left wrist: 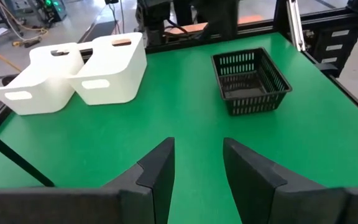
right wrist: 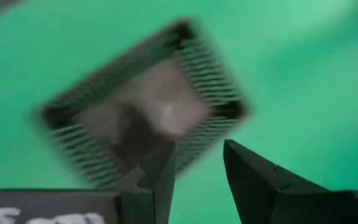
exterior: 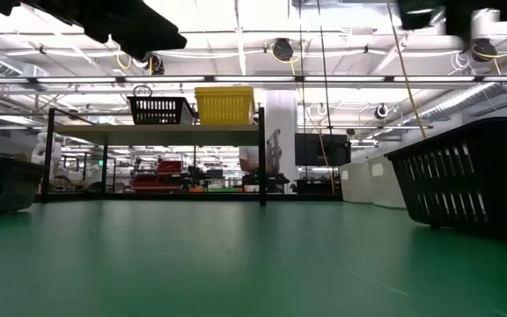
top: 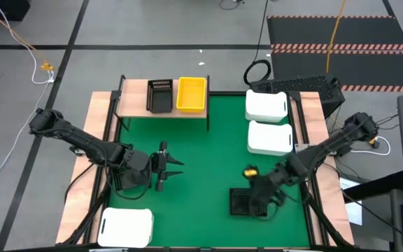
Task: Stack baskets on shelf by color
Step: Stack the bottom black bin on top of the other black bin on the shelf
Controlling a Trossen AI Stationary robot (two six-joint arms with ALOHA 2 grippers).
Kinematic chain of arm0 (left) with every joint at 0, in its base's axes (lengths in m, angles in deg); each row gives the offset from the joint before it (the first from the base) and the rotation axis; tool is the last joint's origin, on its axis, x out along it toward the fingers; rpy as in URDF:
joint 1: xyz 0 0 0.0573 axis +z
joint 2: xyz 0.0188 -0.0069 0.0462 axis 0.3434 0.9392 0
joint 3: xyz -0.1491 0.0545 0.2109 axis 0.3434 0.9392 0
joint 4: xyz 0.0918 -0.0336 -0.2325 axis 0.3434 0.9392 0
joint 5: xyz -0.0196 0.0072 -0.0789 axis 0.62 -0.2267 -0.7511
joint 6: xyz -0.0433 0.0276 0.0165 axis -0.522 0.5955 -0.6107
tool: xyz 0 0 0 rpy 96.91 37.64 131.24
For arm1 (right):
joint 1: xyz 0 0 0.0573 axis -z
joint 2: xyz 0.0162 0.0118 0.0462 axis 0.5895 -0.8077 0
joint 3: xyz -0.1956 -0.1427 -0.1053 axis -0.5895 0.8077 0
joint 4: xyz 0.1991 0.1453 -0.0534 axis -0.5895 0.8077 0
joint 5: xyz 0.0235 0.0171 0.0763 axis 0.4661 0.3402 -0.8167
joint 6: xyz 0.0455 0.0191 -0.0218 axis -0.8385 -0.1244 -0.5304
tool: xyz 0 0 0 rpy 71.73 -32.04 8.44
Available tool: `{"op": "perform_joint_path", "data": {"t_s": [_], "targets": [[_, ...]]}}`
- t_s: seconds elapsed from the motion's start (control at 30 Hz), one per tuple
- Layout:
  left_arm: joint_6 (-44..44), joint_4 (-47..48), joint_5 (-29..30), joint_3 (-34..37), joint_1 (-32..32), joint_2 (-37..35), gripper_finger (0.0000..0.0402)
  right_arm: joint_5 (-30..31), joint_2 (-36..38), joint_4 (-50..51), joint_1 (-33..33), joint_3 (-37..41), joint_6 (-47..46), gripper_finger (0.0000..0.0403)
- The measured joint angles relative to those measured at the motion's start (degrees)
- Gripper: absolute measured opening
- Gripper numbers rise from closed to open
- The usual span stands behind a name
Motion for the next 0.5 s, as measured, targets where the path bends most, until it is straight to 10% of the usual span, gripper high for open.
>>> {"op": "perform_joint_path", "data": {"t_s": [0.5], "targets": [[-1.2,0.1,2.2,0.0,0.0,0.0,0.0138,0.9,-13.0,9.0,-11.5,0.1,-6.3,0.013]]}}
